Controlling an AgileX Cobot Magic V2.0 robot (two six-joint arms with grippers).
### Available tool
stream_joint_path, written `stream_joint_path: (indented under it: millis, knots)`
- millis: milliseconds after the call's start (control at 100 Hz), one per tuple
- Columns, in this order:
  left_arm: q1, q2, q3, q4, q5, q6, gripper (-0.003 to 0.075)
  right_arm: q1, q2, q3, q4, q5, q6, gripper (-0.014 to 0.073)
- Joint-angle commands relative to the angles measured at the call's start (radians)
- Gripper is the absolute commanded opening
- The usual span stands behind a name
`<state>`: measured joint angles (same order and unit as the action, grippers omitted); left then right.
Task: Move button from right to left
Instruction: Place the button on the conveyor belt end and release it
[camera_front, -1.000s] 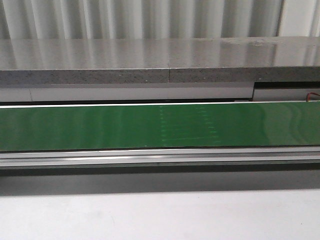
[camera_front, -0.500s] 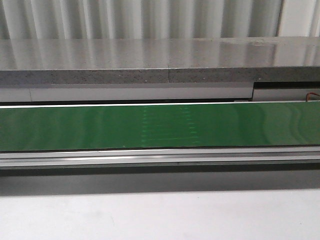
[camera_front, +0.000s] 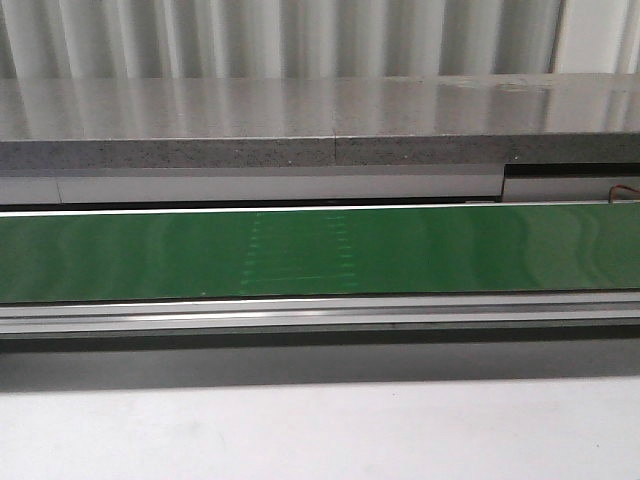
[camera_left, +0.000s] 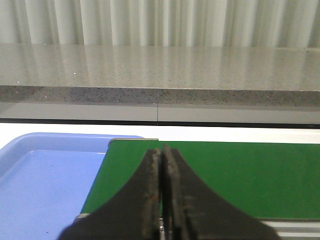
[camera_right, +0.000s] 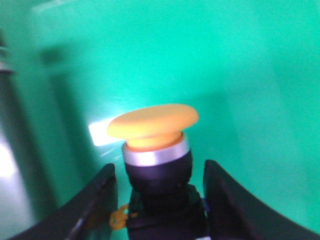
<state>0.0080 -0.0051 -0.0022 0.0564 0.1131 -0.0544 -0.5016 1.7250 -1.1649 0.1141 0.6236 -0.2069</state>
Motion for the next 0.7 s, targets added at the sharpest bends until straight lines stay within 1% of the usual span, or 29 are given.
stream_joint_path:
  millis: [0, 130, 270, 390, 540, 690]
  knots:
    - [0.001, -0.035, 0.024, -0.008, -0.086, -0.01, -0.002, 0.021, -0.106, -0.024, 0.049, 0.038, -0.011, 0.0238]
    - [0.001, -0.035, 0.024, -0.008, -0.086, -0.01, -0.002, 0.085, -0.148, -0.024, 0.061, 0.091, -0.011, 0.0238]
    - [0.001, -0.035, 0.024, -0.008, -0.086, -0.01, -0.002, 0.16, -0.149, -0.022, 0.079, 0.13, -0.011, 0.0238]
    - [0.001, -0.035, 0.024, -0.008, -0.086, -0.01, -0.002, 0.202, -0.149, -0.02, 0.088, 0.148, -0.011, 0.0238]
    - [0.001, -0.035, 0.024, -0.008, -0.086, -0.01, -0.002, 0.228, -0.146, -0.019, 0.09, 0.163, -0.011, 0.0238]
    - [0.001, -0.035, 0.024, -0.008, -0.086, -0.01, -0.002, 0.229, -0.123, -0.019, 0.105, 0.171, -0.011, 0.0248]
